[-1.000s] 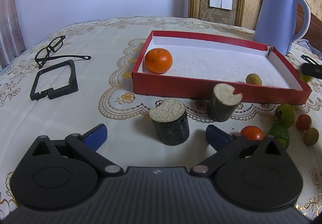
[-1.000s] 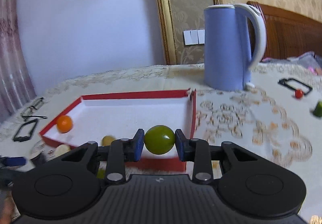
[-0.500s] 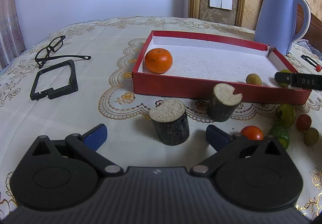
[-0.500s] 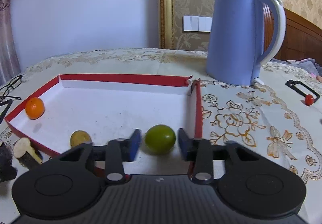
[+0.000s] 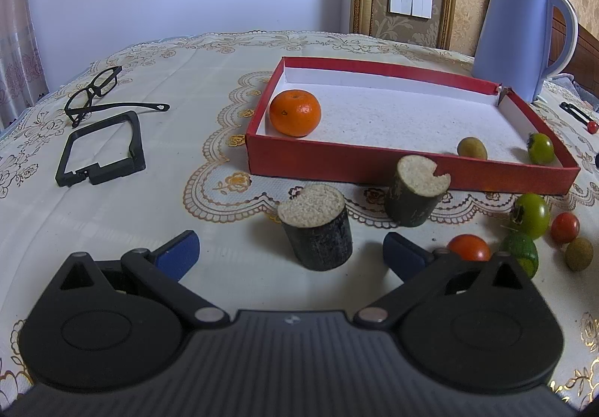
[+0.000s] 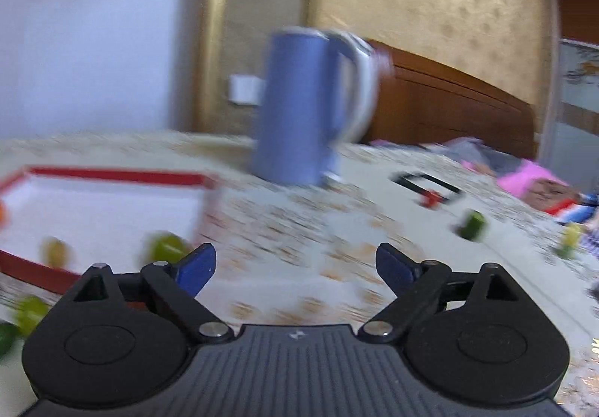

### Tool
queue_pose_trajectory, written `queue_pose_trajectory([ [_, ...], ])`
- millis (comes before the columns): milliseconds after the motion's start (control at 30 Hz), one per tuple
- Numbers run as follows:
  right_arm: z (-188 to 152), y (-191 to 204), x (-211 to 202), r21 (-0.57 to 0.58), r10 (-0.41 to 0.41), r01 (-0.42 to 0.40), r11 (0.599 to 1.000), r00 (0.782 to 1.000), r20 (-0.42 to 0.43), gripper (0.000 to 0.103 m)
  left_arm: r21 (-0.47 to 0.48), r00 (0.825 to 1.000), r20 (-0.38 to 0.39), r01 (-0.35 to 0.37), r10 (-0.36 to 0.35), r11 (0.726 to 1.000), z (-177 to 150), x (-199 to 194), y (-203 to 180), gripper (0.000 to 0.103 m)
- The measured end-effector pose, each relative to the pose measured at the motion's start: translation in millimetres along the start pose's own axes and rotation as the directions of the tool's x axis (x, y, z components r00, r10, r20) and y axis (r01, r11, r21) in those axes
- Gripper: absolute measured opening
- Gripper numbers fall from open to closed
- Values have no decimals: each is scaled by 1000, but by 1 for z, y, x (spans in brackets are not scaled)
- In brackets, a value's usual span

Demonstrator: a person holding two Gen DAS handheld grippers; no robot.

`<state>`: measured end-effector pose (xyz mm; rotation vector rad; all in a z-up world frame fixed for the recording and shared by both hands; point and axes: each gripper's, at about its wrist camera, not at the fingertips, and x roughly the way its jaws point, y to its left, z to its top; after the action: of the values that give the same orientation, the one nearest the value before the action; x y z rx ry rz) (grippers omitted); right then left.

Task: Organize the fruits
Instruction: 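Carry the green tomato into the red tray and open the right gripper, then grasp the dark eggplant chunk with the left gripper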

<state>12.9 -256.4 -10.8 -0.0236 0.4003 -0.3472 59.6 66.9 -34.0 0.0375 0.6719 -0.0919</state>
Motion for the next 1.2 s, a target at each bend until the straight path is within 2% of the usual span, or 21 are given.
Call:
queue_pose_trajectory([
  [33, 0, -7, 6, 32, -5, 6, 999, 999, -34, 93, -3, 1000, 1, 2, -2, 1000, 0, 0, 1, 103],
  [100, 3, -23, 15, 118, 36, -27, 993, 997, -74, 93, -17, 1000, 7, 15, -14, 1000, 0, -2, 3, 103],
  [200, 3, -35, 29, 184, 75, -49, 982, 988, -138, 93, -45, 999, 35, 30, -28, 999, -4, -10, 9, 103],
  [267, 1, -43, 36, 237, 89, -46, 970, 980, -177, 93, -72, 995, 87, 53, -46, 996, -5, -18, 14, 103],
  [333, -6, -48, 41, 276, 91, -30, 961, 974, -210, 94, -79, 993, 98, 74, -67, 994, -5, -20, 16, 103],
  [500, -11, -42, 36, 251, 87, -30, 968, 972, -217, 97, -51, 995, 68, 78, -74, 996, -2, -14, 11, 103],
  [600, -11, -41, 38, 243, 84, -28, 969, 971, -223, 98, -29, 997, 45, 66, -64, 997, -2, -10, 7, 100],
  [767, -10, -36, 41, 208, 63, -12, 978, 968, -242, 99, 9, 1000, 28, 14, -14, 1000, -4, -8, 0, 93],
  [867, -9, -31, 43, 177, 44, 2, 984, 966, -255, 98, 60, 999, 45, -8, 5, 998, -4, -9, -9, 89],
  [1000, -9, -25, 45, 131, -19, 57, 990, 961, -277, 103, 95, 999, 45, 8, -13, 995, -2, -7, -16, 86],
  [1200, -9, -27, 45, 140, -12, 53, 989, 960, -279, 103, 68, 998, 38, 52, -54, 996, -1, -6, -12, 77],
])
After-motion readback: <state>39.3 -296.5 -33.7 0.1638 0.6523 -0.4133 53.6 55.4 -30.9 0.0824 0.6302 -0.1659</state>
